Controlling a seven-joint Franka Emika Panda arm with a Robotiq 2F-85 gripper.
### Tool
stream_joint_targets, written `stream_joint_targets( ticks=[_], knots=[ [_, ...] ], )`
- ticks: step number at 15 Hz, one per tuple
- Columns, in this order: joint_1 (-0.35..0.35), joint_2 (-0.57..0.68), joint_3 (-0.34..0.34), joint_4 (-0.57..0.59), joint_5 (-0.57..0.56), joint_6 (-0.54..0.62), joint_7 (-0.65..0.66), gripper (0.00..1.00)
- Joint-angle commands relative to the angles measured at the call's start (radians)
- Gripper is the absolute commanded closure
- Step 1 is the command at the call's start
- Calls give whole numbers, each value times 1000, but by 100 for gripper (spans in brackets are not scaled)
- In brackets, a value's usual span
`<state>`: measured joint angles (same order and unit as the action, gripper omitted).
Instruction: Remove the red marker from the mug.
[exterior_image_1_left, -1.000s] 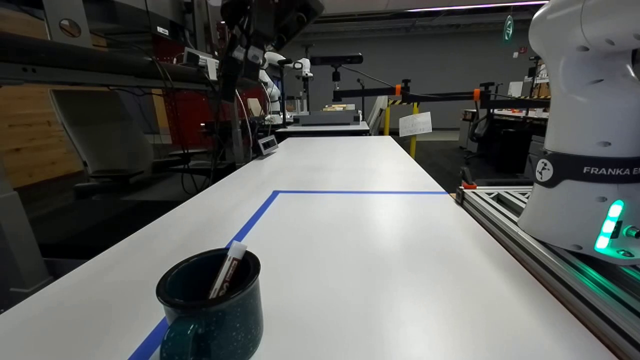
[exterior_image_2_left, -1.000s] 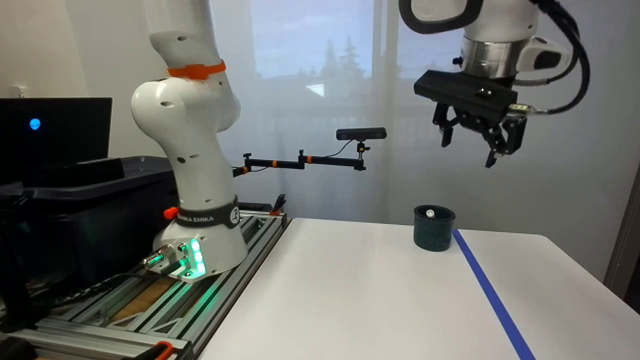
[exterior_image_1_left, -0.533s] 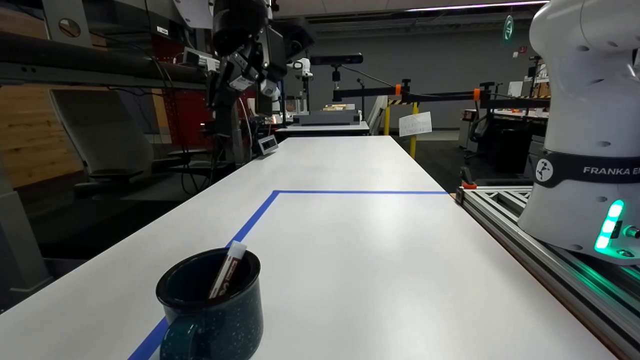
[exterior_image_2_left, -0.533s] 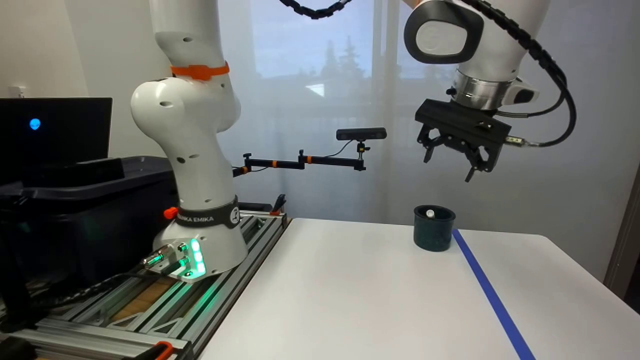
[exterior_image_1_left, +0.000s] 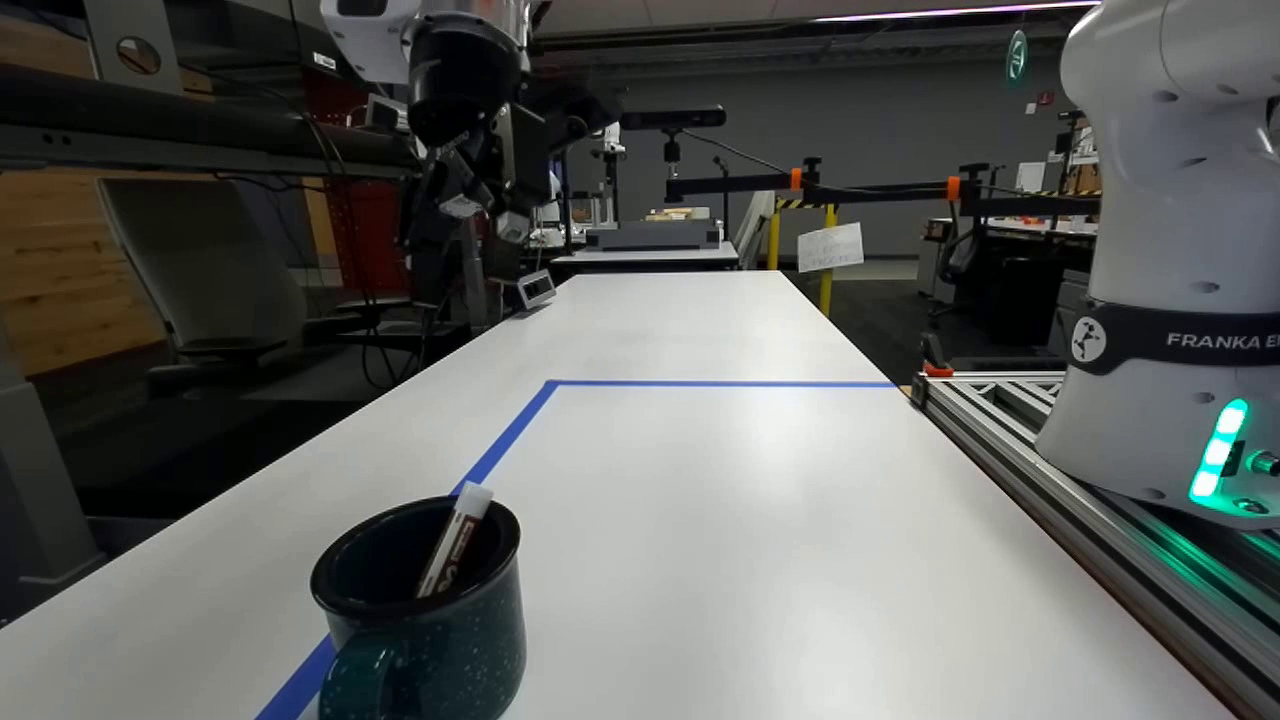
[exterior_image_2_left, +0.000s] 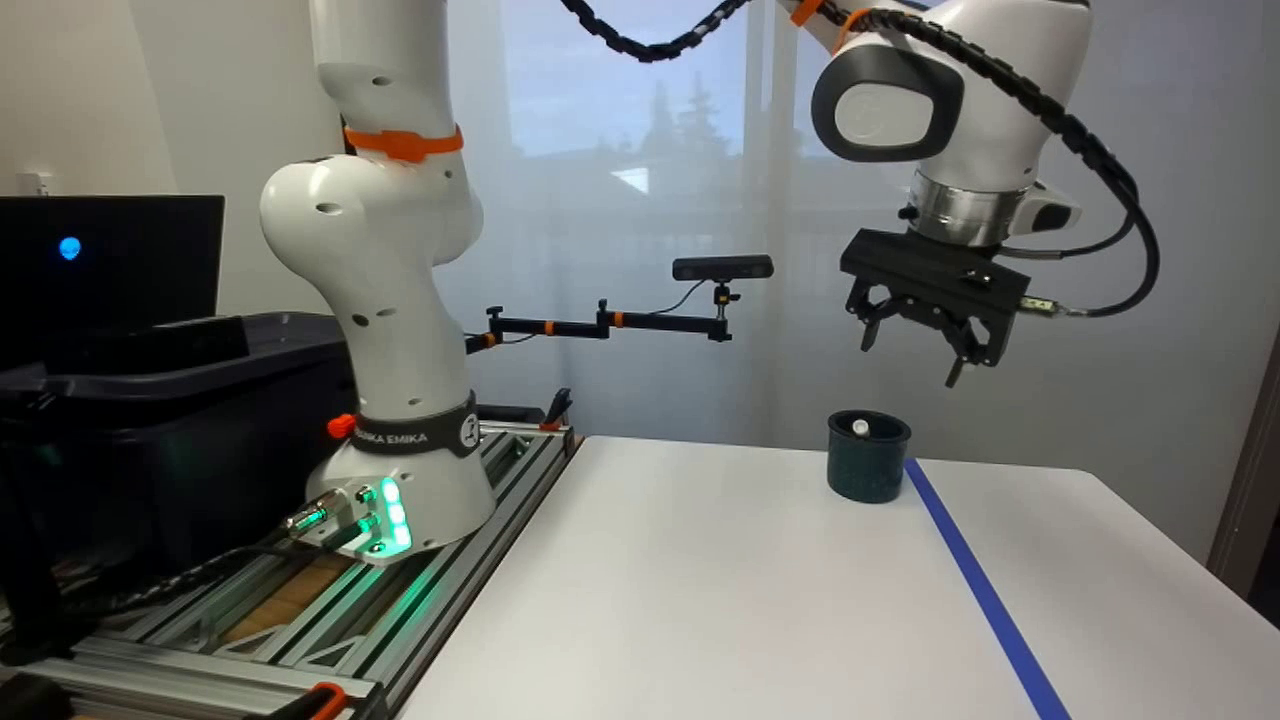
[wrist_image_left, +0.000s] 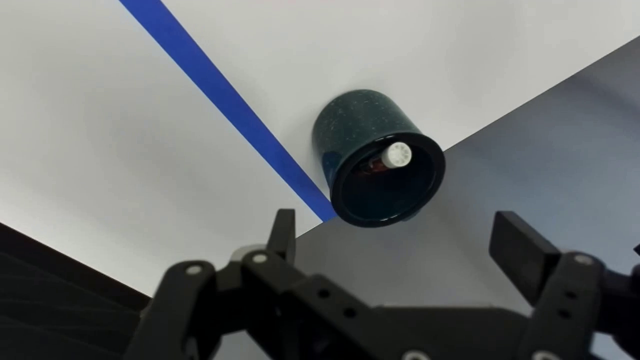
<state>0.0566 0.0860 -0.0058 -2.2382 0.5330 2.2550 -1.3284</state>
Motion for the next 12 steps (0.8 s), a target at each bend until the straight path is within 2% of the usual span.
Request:
stream_joint_targets(
  ticks=[1, 7, 12],
  knots=[
    [-6, 60, 50, 1, -3, 88, -8, 0],
    [-5, 112, 144, -13, 66, 134, -44, 0],
    [10, 134, 193, -65, 22, 281, -19, 0]
  ],
)
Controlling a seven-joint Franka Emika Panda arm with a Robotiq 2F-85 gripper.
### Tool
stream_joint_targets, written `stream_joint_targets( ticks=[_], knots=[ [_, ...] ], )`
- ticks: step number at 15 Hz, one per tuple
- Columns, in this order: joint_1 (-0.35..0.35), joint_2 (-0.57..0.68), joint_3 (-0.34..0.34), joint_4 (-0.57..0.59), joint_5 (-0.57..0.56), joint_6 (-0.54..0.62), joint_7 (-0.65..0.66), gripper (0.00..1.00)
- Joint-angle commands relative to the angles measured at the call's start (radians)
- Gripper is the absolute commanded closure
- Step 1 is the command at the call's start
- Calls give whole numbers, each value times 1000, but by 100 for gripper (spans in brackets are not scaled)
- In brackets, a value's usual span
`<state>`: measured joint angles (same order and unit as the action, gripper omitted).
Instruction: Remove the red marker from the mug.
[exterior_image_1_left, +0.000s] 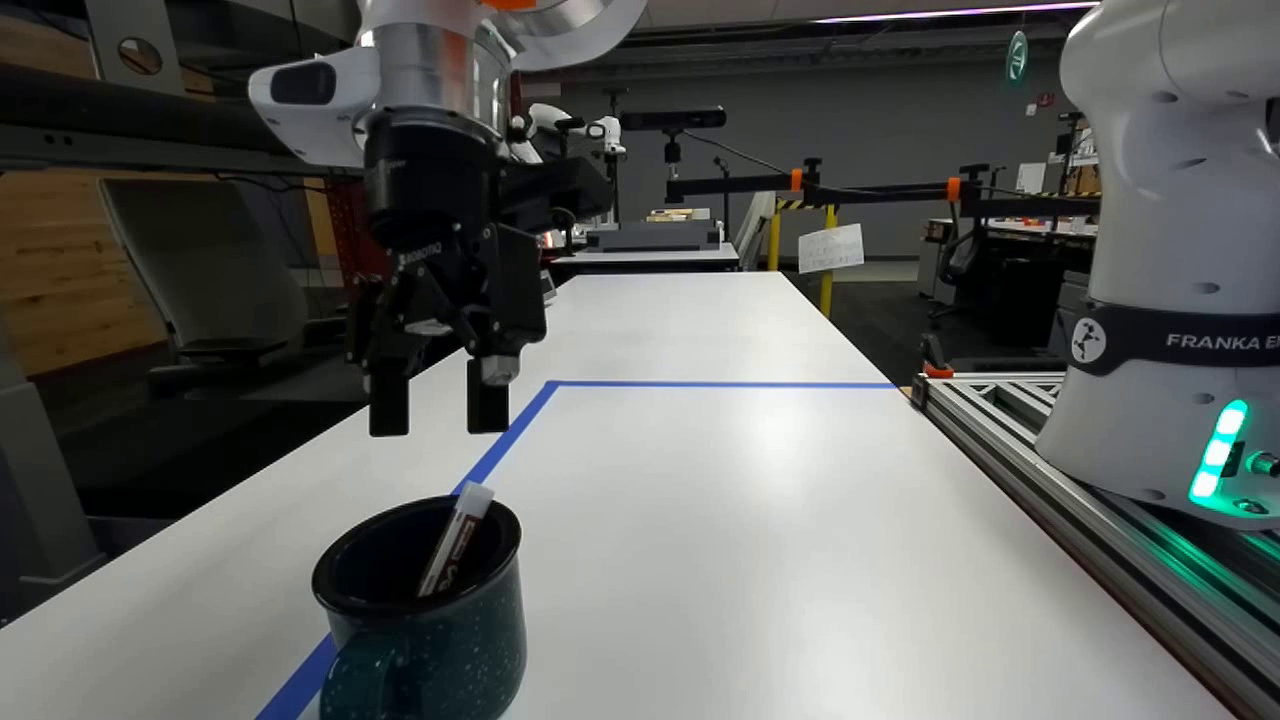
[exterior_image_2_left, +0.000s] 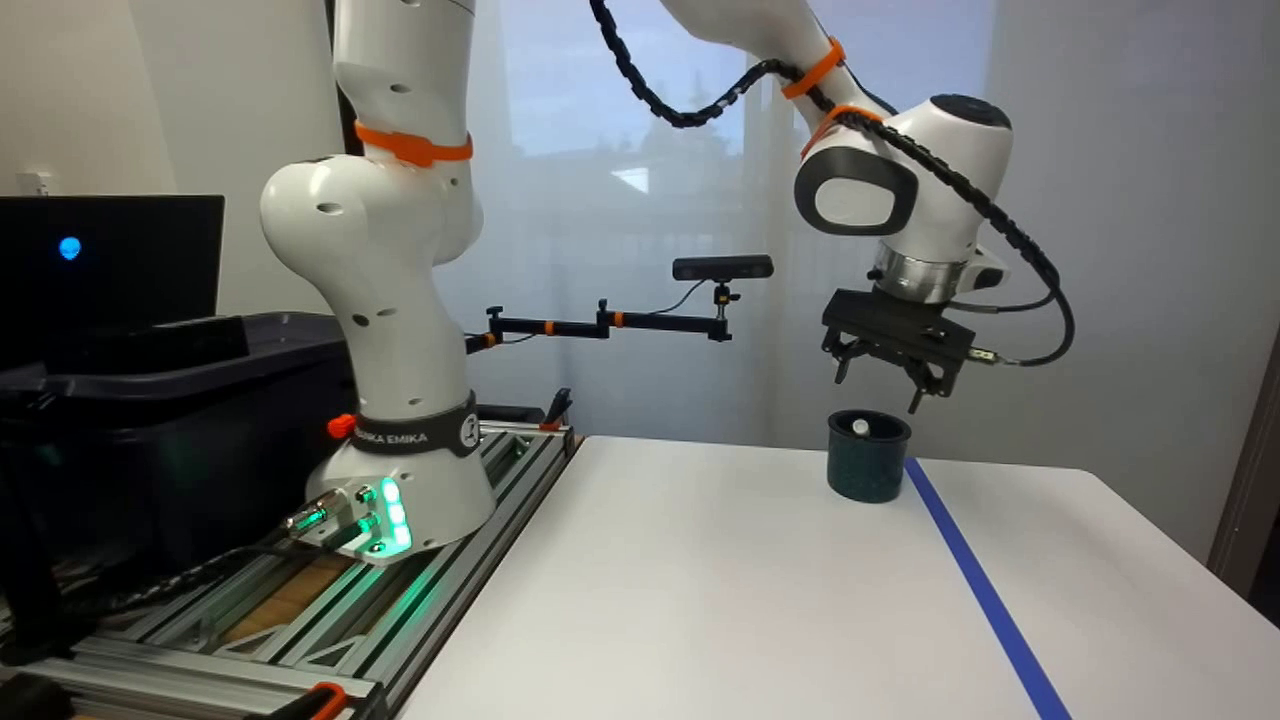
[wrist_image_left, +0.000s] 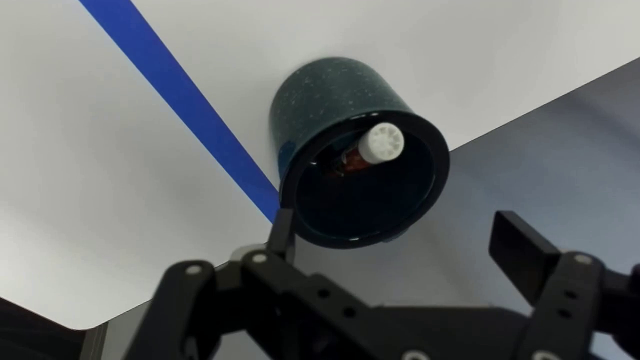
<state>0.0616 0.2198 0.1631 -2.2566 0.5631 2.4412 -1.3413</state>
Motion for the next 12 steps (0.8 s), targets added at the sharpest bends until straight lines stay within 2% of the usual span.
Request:
stream_joint_targets(
  ticks=[1, 7, 8, 10, 12],
  knots=[
    [4, 3, 31, -56, -11, 111, -1, 0],
    [-2, 5, 58, -117, -32, 240, 19, 0],
    [-5, 2, 64, -122, -26, 254, 16, 26],
    [-8, 3, 71, -128, -31, 274, 16, 27],
    [-13, 2, 82, -130, -25, 284, 9, 44]
  ],
)
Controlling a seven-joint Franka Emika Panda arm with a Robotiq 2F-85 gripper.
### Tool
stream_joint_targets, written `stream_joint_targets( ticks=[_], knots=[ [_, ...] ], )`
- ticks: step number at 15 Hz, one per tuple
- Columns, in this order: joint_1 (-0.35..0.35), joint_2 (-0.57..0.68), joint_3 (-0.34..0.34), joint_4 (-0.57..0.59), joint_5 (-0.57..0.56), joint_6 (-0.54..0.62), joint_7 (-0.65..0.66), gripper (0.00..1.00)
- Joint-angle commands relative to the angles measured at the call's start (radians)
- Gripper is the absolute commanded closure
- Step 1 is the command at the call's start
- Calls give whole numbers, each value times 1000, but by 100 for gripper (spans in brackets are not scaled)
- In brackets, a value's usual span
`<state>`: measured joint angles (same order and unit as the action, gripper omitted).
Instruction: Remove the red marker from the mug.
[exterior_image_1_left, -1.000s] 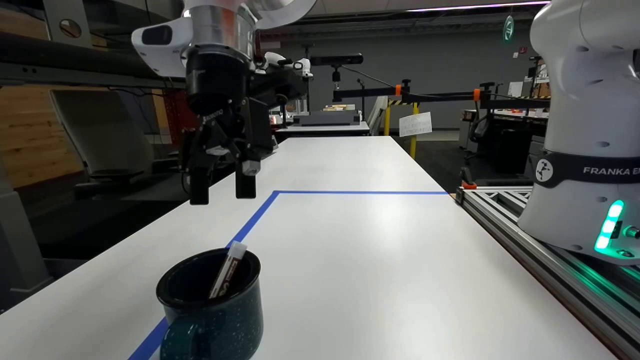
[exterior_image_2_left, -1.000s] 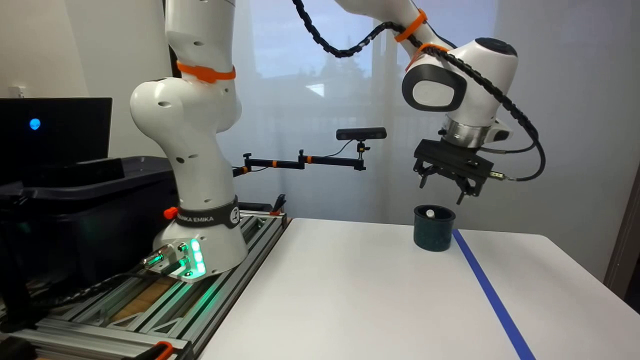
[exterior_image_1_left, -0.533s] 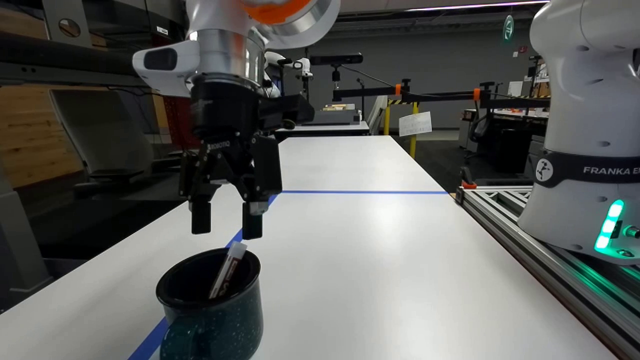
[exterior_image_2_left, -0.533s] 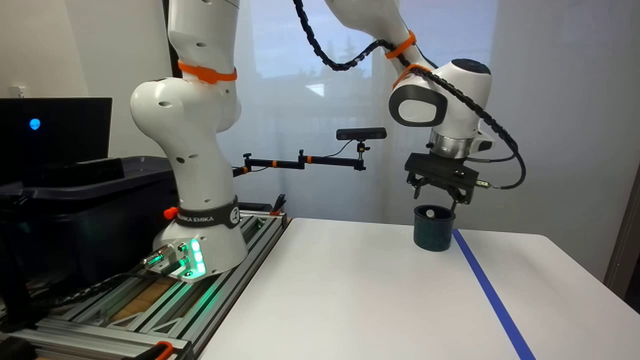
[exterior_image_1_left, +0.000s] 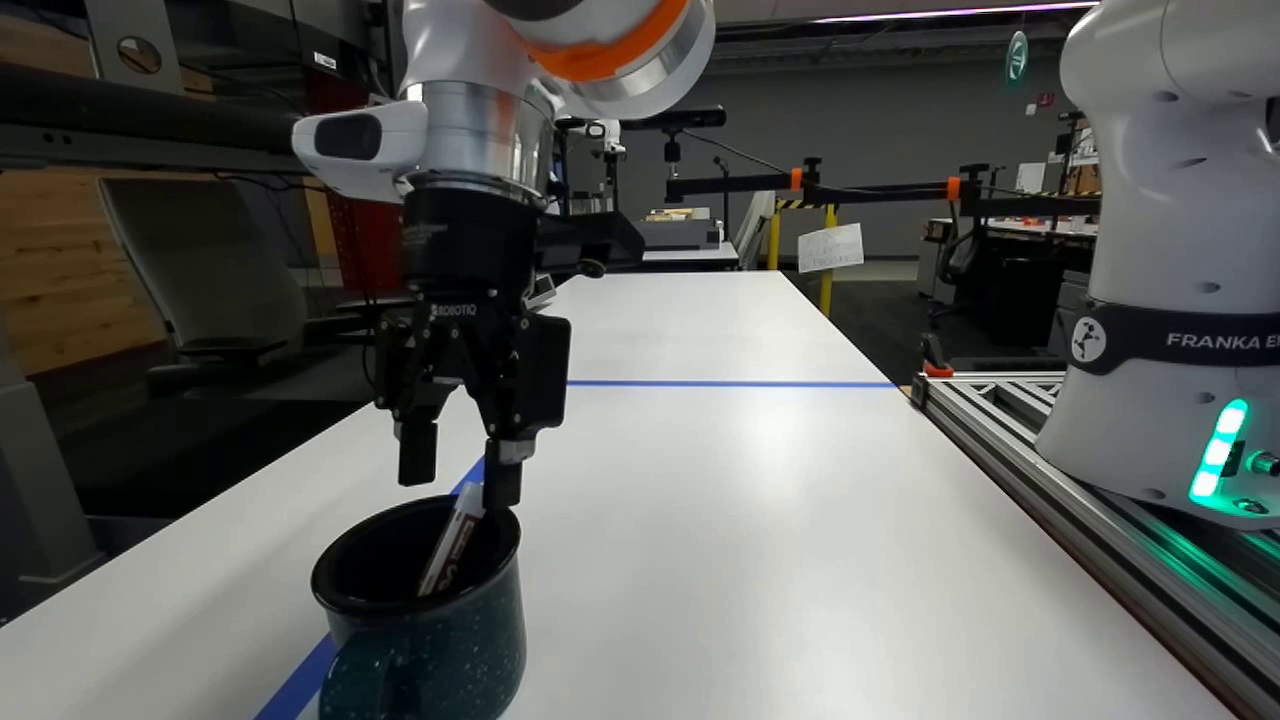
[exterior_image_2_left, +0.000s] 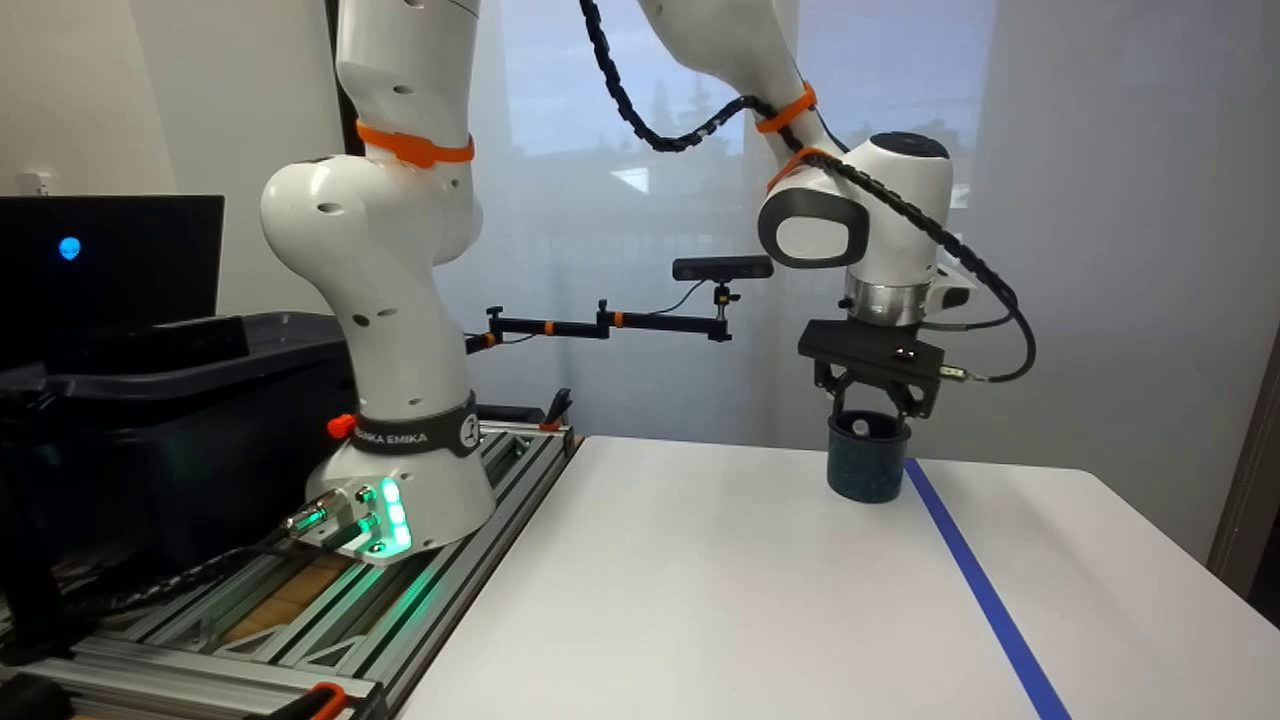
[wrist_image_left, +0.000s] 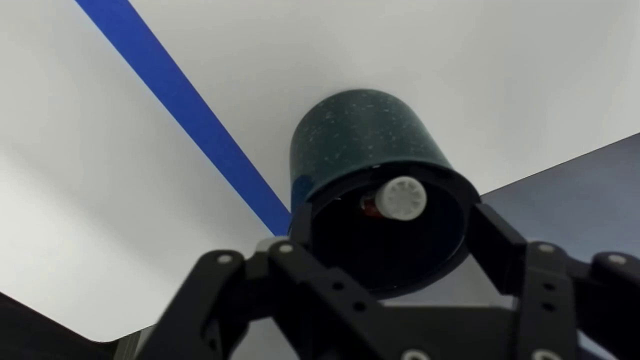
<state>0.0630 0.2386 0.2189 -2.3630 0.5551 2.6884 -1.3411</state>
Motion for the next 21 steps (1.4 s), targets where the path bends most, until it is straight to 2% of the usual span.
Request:
stream_joint_targets(
  ticks=[1, 5, 8, 10, 12, 15, 16, 19, 21],
  knots=[
    [-17, -19, 32, -24, -11, 33, 4, 51],
    [-22, -22, 46, -24, -8, 32, 2, 83],
    [-25, -24, 47, -29, -10, 25, 9, 92],
    [-25, -25, 45, -30, -17, 22, 15, 92],
    [-25, -25, 40, -30, -25, 18, 21, 85],
    [-27, -24, 38, -32, -34, 14, 22, 55],
    [-28, -25, 37, -33, -38, 11, 24, 51],
    [-30, -25, 34, -37, -61, 8, 30, 55],
    [-32, -24, 34, -39, -80, 6, 36, 65]
  ],
)
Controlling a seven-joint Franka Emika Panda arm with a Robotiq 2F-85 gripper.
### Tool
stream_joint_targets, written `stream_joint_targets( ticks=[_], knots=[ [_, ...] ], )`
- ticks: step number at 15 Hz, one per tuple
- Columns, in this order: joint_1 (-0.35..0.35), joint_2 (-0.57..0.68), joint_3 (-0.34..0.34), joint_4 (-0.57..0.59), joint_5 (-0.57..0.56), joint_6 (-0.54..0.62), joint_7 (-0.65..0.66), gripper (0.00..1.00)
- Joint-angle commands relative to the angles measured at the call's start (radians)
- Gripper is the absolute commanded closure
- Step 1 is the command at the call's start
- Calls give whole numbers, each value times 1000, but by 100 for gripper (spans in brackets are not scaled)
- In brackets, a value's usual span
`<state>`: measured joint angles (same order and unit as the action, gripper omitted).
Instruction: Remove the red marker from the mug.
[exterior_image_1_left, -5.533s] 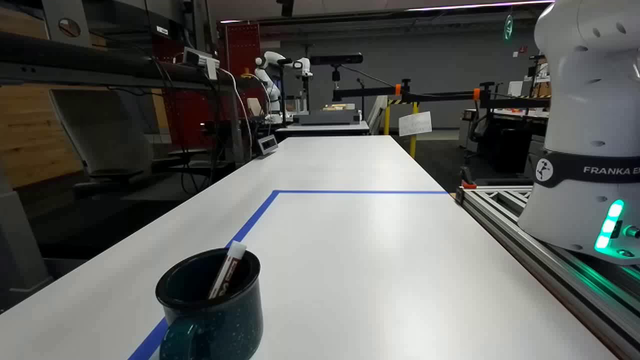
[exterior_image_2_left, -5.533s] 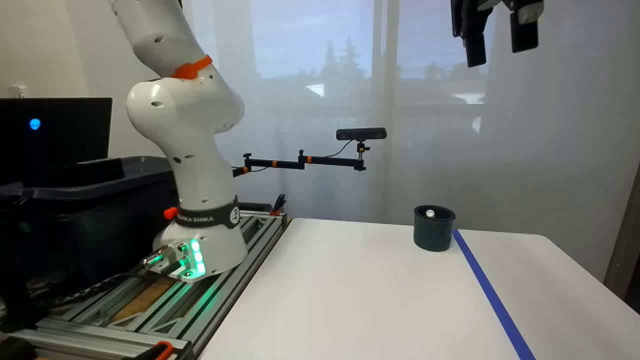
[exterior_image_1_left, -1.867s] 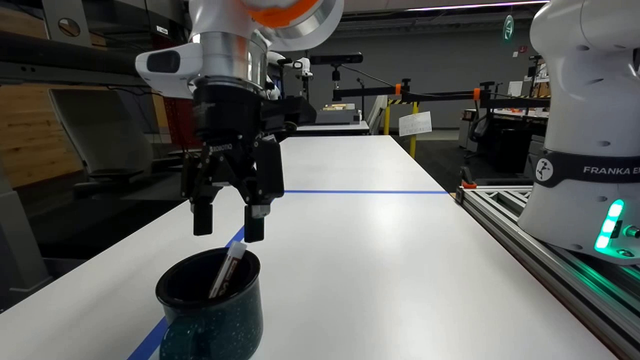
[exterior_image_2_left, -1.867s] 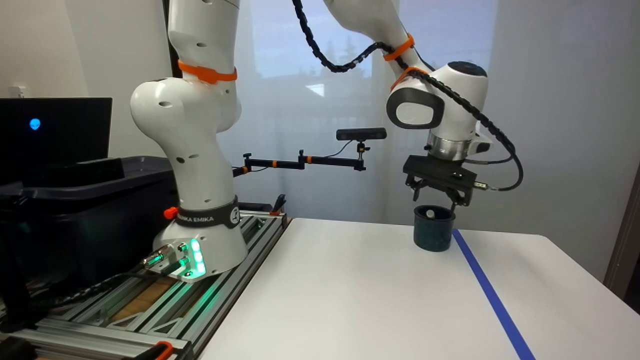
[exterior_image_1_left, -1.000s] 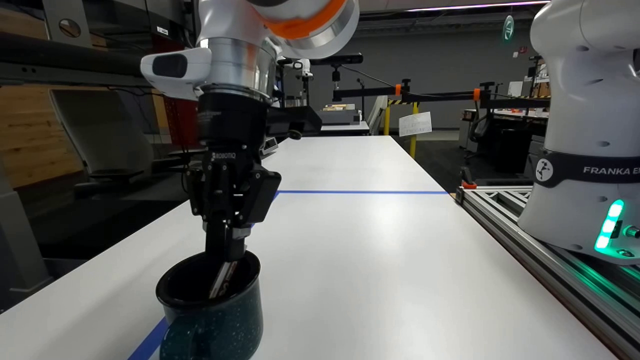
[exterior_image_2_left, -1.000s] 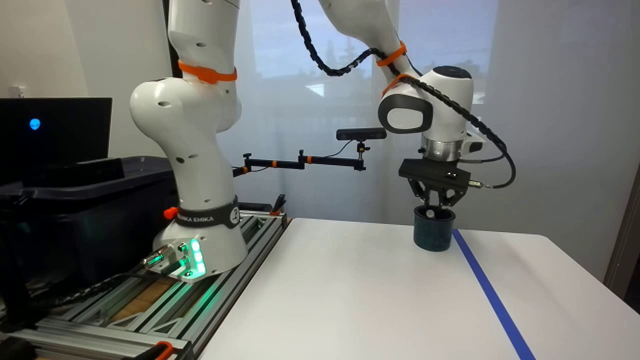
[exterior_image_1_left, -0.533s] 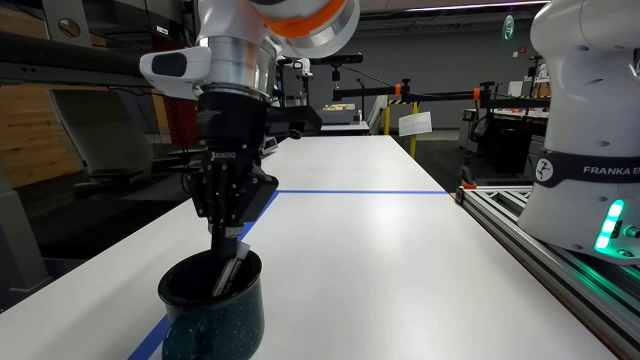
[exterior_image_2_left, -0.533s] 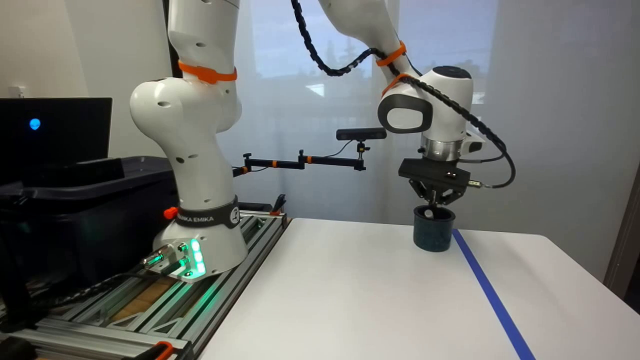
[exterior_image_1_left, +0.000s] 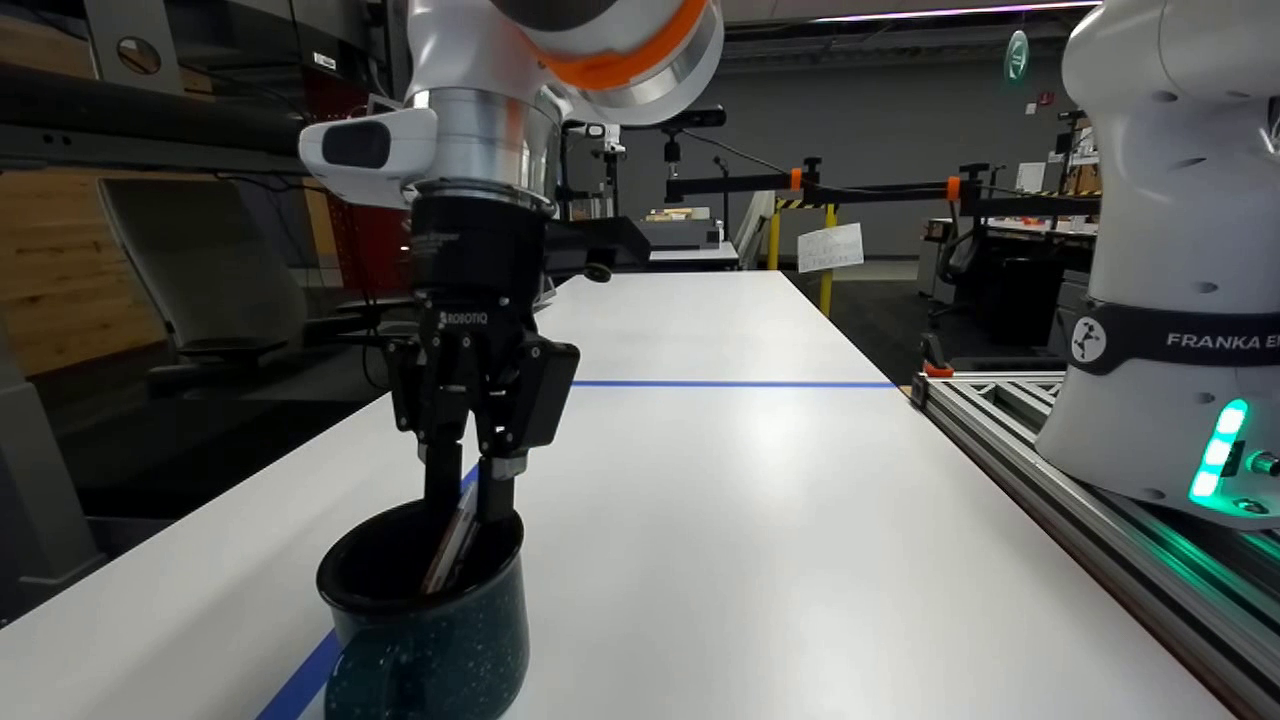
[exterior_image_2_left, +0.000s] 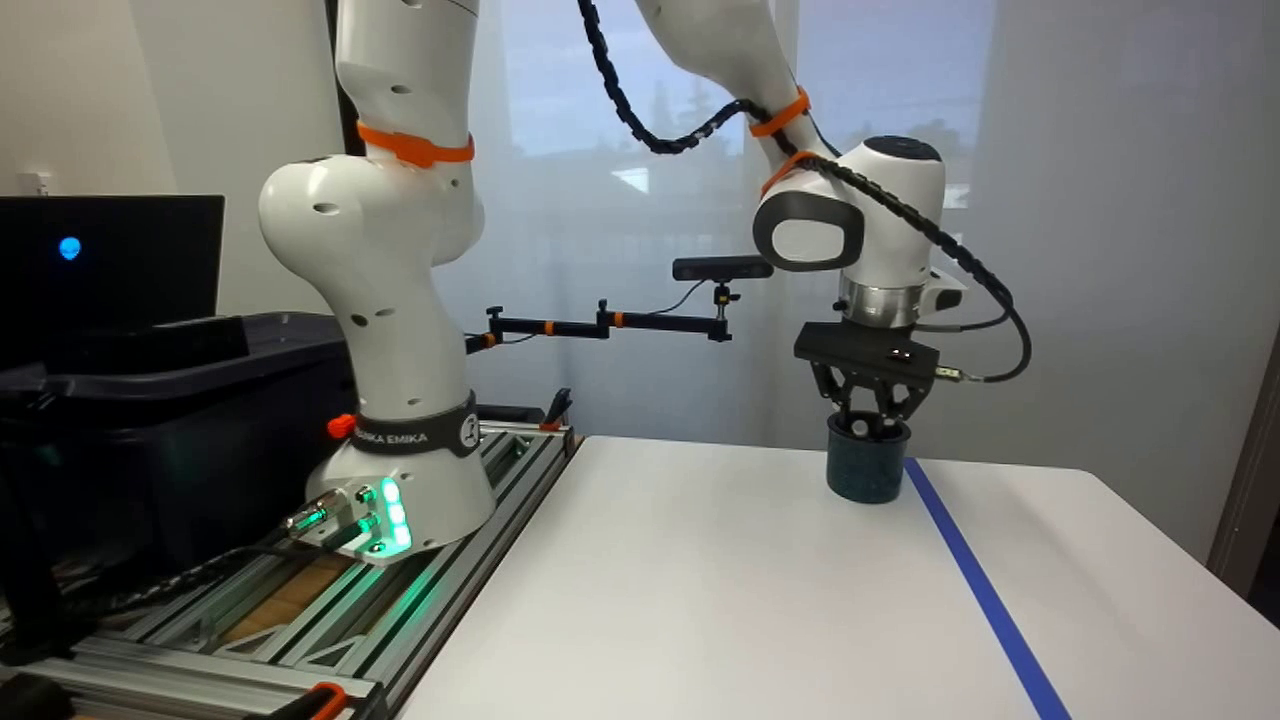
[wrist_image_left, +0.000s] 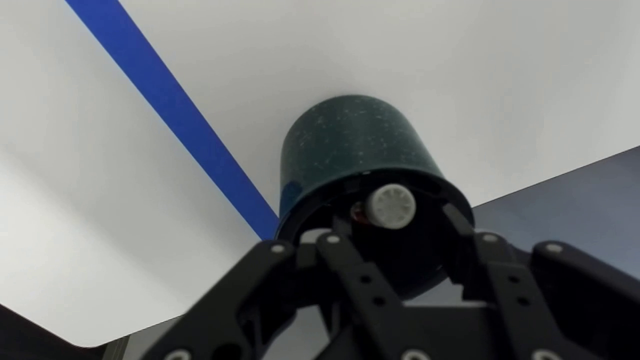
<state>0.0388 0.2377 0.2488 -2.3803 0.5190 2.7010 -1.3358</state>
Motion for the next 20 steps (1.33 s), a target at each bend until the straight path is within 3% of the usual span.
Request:
stream_joint_targets(
  ticks=[1, 3, 4, 6, 11, 16, 20],
  knots=[
    [-7, -23, 3, -21, -52, -9, 34, 80],
    [-8, -23, 2, -21, -71, -11, 41, 96],
    [-11, -21, 4, -19, -75, -12, 42, 98],
    [-18, -22, 11, -14, -69, -22, 31, 95],
    [-113, -130, 54, -10, 146, -144, -158, 95],
    [-100, -279, -81, -38, 283, -278, -262, 95],
    [-69, -297, -155, -92, 172, -108, -130, 95]
  ],
)
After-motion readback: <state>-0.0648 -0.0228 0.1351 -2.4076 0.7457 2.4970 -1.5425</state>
